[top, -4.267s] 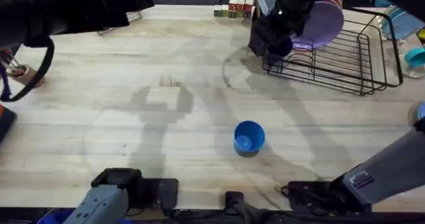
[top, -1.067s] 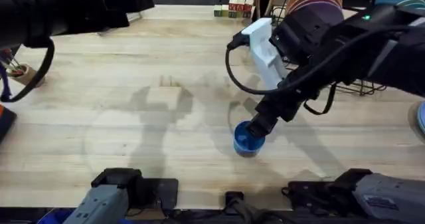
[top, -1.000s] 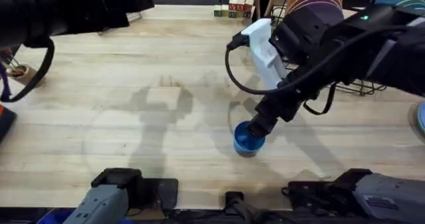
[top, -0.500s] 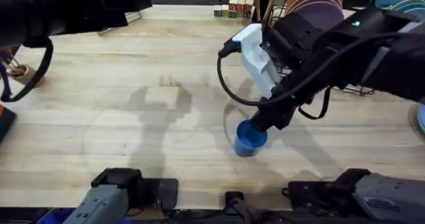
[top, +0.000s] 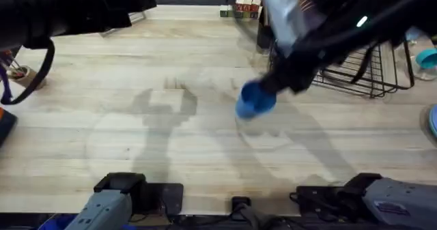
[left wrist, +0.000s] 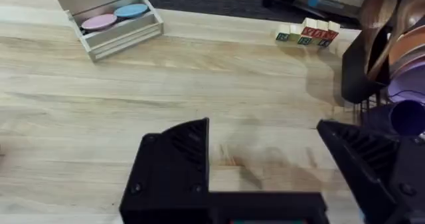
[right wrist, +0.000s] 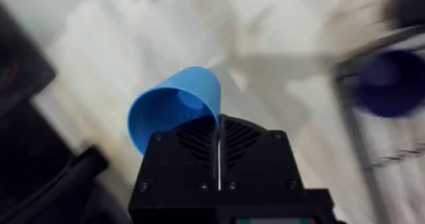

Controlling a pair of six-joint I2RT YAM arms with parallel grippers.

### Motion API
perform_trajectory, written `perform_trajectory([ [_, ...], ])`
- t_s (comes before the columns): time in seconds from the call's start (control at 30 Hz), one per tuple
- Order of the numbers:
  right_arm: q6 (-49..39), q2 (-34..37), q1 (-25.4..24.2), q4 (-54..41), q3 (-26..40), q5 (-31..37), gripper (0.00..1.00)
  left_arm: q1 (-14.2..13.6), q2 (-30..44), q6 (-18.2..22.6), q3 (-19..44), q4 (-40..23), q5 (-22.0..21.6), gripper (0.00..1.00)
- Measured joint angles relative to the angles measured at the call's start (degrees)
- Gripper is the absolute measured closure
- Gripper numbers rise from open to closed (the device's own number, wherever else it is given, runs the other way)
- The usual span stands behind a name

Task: Pick up the cup on the table and put them onto the rack.

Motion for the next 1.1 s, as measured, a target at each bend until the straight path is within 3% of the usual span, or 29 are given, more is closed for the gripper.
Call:
perform_trajectory([
  [0.2, -0.02, -0.37, -4.49, 1.13, 9.26, 8.98, 0.971, 0.00, 0.02, 0.00, 0.00, 0.00, 0.00, 0.007],
  [0.4, -0.04, -0.80, -8.51, 4.22, 10.47, 15.23, 0.970, 0.00, 0.00, 0.00, 0.00, 0.00, 0.00, 0.007],
  [0.73, -0.04, -0.72, -14.28, 10.61, 10.47, 17.10, 0.970, 0.00, 0.01, 0.00, 0.00, 0.00, 0.00, 0.007],
  [1.1, -0.04, 3.66, -14.53, 11.01, 10.47, 17.13, 0.970, 0.00, 0.00, 0.00, 0.00, -0.02, 0.00, 0.007],
])
